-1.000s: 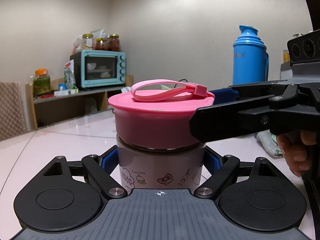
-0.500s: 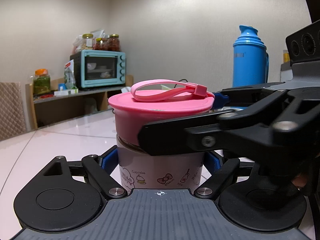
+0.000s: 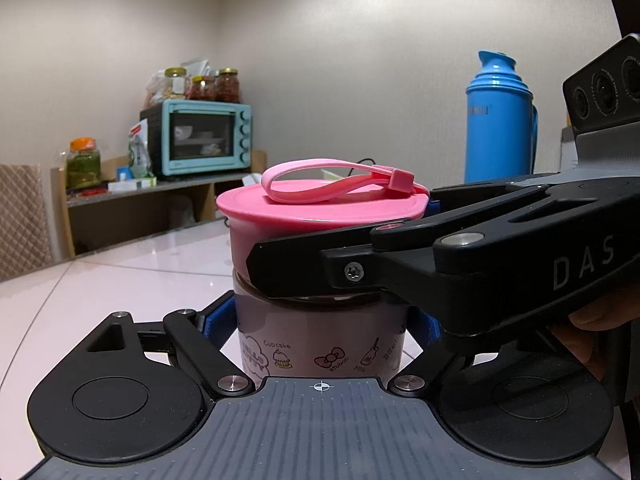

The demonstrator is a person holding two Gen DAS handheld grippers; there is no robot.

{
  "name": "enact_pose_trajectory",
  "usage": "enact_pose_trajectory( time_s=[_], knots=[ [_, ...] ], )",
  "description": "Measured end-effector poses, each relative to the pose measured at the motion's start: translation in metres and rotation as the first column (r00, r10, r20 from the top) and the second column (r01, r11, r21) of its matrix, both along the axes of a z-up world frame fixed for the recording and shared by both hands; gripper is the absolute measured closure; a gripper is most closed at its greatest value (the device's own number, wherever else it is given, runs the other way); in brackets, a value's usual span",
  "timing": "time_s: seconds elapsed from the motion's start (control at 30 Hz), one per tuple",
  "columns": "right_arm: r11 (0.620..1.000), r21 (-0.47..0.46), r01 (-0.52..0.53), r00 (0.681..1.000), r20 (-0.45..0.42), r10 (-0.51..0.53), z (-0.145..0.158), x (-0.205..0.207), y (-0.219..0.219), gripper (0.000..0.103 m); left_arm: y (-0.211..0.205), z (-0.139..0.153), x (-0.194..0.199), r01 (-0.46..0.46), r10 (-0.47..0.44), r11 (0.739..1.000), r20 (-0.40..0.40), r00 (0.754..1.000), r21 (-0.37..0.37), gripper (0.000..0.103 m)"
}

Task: Unscrew bottle cap and pour
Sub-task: 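Twist the lid further with the right gripper while left gripper holds the body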

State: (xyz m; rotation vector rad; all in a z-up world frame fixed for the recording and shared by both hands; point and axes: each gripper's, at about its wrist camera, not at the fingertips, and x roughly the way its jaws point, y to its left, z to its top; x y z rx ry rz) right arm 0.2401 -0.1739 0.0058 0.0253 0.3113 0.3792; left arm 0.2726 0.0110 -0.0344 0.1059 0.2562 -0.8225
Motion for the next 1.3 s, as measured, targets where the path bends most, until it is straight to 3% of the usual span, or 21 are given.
enact_pose_trajectory(
  time_s=[0.33, 0.67, 0.97, 1.3],
  knots=[
    [0.998, -0.009, -0.067, 0.998, 0.018, 0.067, -0.001, 0.001, -0.006, 0.017, 0.000, 0.000, 0.000, 0.000, 0.000, 1.000, 0.000, 1.000, 0.000, 0.013],
    [0.968, -0.036, -0.247, 0.968, 0.023, 0.248, 0.002, 0.009, -0.023, 0.017, 0.000, 0.000, 0.000, 0.000, 0.000, 1.000, 0.000, 1.000, 0.000, 0.013],
    [0.904, -0.046, -0.425, 0.904, 0.037, 0.426, 0.003, 0.023, -0.042, 0.017, -0.001, 0.000, 0.001, 0.000, 0.000, 1.000, 0.001, 1.000, 0.001, 0.014],
    [0.781, 0.004, -0.624, 0.780, 0.051, 0.623, 0.003, 0.048, -0.065, 0.017, -0.001, -0.001, 0.001, 0.000, 0.000, 1.000, 0.001, 1.000, 0.001, 0.014]
  ],
)
